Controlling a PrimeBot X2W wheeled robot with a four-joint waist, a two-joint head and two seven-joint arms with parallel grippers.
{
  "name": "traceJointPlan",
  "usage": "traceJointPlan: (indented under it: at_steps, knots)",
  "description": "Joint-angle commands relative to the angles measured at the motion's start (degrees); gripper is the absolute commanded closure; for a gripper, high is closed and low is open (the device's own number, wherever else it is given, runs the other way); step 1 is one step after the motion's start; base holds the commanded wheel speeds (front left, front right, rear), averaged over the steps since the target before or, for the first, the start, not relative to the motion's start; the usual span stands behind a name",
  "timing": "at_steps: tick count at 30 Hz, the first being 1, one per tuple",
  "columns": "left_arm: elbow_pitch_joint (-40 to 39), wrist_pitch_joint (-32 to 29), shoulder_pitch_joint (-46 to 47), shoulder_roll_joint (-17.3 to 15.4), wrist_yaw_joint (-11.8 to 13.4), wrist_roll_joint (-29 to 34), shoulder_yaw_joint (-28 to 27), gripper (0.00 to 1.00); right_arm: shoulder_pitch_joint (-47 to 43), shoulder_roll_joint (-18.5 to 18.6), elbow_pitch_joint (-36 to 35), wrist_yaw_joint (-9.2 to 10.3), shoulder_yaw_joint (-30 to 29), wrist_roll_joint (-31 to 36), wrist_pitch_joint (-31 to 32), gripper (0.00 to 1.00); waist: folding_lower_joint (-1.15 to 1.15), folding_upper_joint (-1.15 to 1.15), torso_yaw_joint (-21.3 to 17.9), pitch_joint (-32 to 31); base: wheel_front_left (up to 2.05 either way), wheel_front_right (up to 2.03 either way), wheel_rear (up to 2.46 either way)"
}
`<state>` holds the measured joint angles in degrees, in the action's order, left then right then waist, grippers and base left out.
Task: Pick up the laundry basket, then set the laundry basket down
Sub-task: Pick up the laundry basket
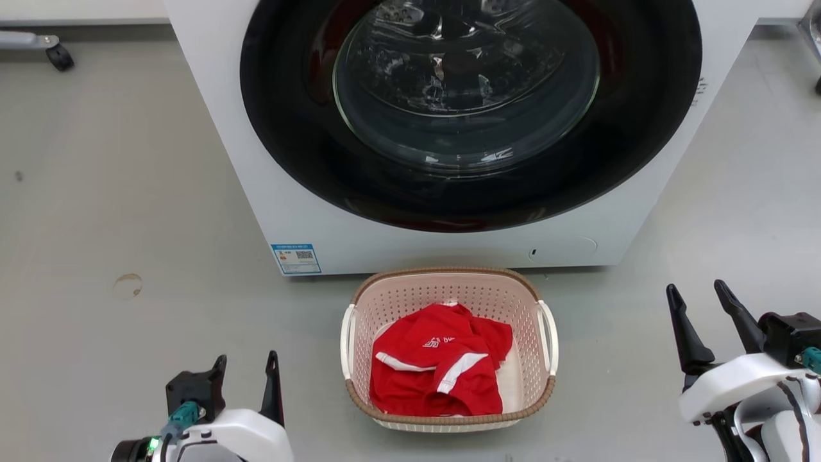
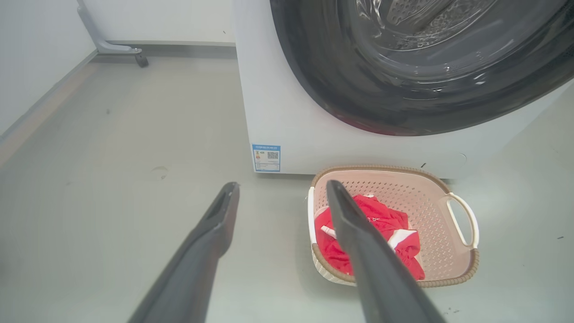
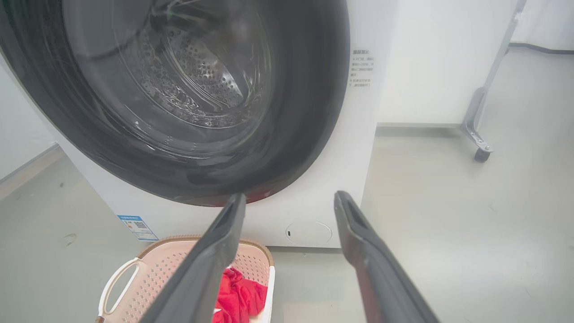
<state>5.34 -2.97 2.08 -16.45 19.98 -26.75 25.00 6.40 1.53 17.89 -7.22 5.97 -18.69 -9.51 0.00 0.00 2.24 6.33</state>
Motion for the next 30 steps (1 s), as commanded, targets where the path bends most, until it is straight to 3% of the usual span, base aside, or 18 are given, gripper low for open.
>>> traceJointPlan:
  at_steps: [1, 15, 30]
  knots:
    - [-1.2, -0.2, 4.1, -1.0, -0.4, 0.3, -1.6, 0.0, 2.9, 1.3, -0.8, -0.26, 0.7, -0.5, -0.4, 0.0, 0.0, 0.0, 0.3, 2.1, 0.0, 0.0, 0.0]
    - [7.0, 3.1, 11.5, 2.7, -4.0, -1.8, -1.2, 0.0, 7.0, 1.4, 3.8, -0.26, 1.2, -0.6, -3.1, 0.0, 0.0, 0.0, 1.0, 11.2, 0.0, 0.0, 0.0]
    - [25.2, 11.4, 25.5, 9.2, -10.9, -3.6, -0.3, 0.0, 14.6, 3.7, 6.9, -0.26, 1.8, -4.9, -5.4, 0.0, 0.0, 0.0, 3.1, 25.9, 0.0, 0.0, 0.0]
